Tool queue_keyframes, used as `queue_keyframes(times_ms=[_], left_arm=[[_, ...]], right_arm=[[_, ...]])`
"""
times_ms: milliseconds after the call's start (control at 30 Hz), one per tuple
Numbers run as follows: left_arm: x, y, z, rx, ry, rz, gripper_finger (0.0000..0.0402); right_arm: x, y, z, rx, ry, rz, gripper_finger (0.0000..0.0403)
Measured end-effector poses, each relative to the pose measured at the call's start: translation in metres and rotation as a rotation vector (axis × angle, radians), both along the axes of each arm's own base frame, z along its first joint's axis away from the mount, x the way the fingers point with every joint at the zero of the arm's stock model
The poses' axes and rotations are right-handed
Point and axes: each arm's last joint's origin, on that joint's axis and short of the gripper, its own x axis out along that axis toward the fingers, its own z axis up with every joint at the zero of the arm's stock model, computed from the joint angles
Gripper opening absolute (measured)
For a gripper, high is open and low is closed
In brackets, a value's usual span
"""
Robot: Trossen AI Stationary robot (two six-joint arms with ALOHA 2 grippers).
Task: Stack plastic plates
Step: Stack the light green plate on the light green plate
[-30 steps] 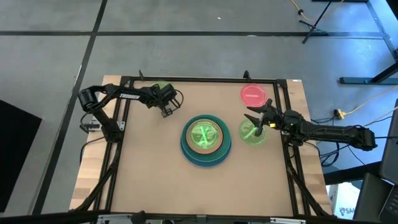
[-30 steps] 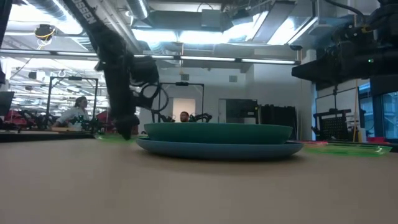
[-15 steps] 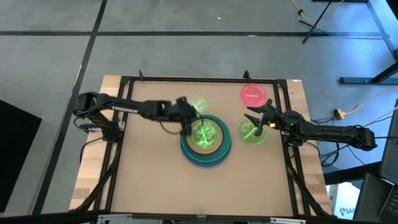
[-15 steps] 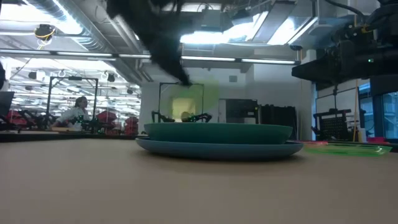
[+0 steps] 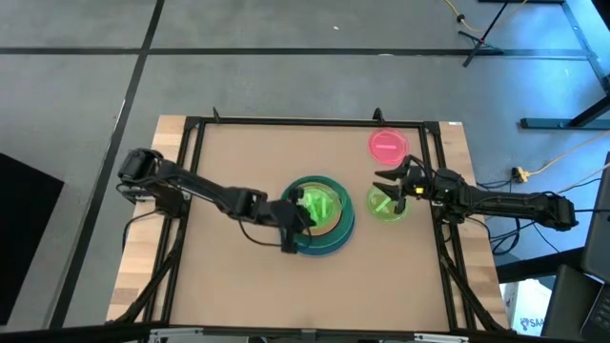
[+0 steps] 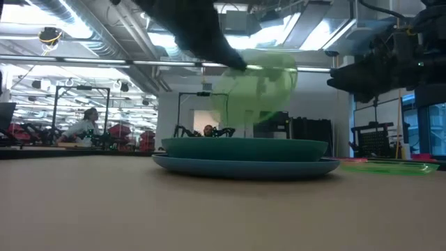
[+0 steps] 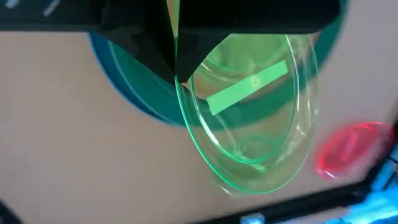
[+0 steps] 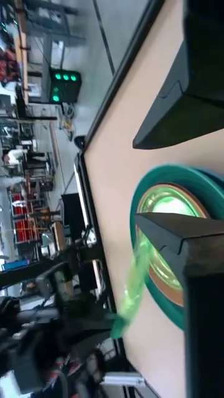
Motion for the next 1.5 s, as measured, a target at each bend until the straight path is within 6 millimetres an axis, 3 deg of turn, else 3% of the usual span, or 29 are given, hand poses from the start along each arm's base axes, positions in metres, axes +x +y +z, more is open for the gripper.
queue_keyframes(times_ms=[333, 500, 667, 833, 1067, 1333, 1500], left_arm=[[0.005, 0.0, -0.043, 0.097, 0.183, 0.061, 0.0004], [0.006, 0.003, -0.047, 0.077, 0.198, 0.079, 0.0043], [-0.002, -0.002, -0.044, 0.033, 0.247, 0.077, 0.0087], [-0.005, -0.02, -0.042, 0.007, 0.21, 0.079, 0.0095], [-0.012, -0.051, -0.049, -0.04, -0.016, 0.005, 0.0096], [-0.023, -0.056, -0.061, -0.104, -0.188, -0.012, 0.0096], [-0.026, -0.054, -0.064, -0.102, -0.211, 0.006, 0.0096]], right_arm=[[0.0, 0.0, -0.005, 0.038, 0.046, 0.011, 0.017], [0.0, 0.002, -0.011, 0.105, 0.097, 0.052, 0.017], [0.002, 0.004, -0.004, 0.169, 0.12, 0.14, 0.017], [0.01, 0.005, 0.004, 0.199, 0.235, 0.14, 0.017], [0.024, 0.023, -0.001, 0.219, 0.471, 0.142, 0.017], [0.036, 0.052, -0.023, 0.208, 0.736, 0.101, 0.017], [0.047, 0.066, -0.03, 0.108, 0.856, 0.019, 0.017]])
